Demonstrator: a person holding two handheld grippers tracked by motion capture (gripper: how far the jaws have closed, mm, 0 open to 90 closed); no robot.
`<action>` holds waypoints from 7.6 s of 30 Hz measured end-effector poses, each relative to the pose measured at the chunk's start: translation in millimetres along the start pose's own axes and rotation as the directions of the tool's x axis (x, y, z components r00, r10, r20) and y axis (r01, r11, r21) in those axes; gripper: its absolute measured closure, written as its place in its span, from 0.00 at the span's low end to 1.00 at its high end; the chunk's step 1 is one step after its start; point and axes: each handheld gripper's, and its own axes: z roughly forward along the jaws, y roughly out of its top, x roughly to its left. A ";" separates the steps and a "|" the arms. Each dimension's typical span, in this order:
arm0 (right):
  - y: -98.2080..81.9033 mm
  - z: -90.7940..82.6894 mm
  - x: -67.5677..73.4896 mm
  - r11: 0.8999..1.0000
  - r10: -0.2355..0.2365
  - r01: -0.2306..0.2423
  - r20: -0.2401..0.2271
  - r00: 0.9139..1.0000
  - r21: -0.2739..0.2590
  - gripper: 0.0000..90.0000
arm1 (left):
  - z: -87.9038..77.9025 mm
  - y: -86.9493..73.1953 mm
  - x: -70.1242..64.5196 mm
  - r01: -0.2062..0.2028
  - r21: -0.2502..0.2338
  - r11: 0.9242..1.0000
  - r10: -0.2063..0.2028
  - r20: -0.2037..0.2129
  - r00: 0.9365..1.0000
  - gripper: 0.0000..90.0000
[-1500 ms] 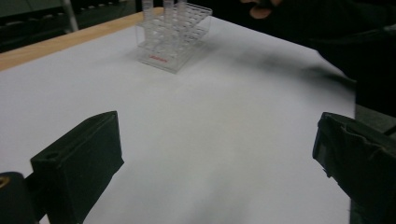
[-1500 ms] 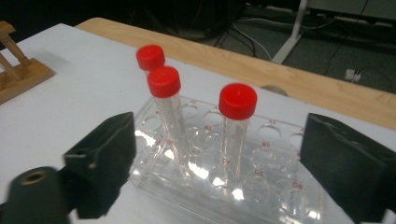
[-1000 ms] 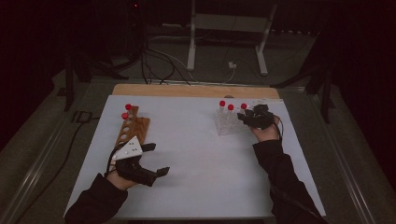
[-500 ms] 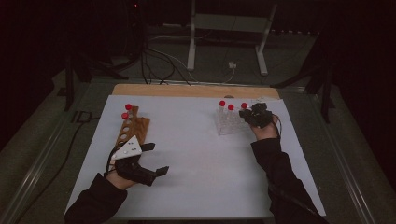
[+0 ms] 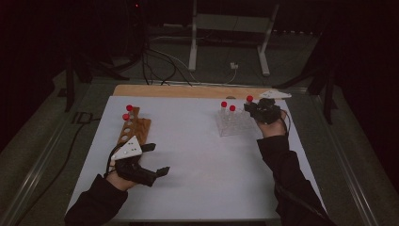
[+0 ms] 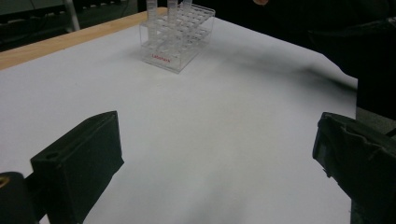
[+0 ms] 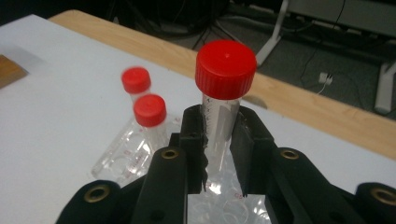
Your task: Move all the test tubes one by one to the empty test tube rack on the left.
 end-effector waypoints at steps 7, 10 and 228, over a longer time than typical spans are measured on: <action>7.0 -21.6 7.2 0.999 -0.023 0.022 -0.026 0.999 -0.024 0.84 | 1.0 3.0 -1.8 -0.002 0.002 1.000 0.002 0.006 1.000 0.02; 4.8 -29.3 13.7 0.999 -0.041 0.040 -0.045 0.998 -0.025 0.84 | 1.1 5.1 -2.1 -0.003 0.000 1.000 0.003 0.009 1.000 0.02; -33.9 -75.1 122.5 0.989 -0.134 0.094 -0.441 0.888 -0.111 0.00 | -61.3 6.4 98.9 0.139 -0.049 0.989 -0.147 -0.369 0.918 0.30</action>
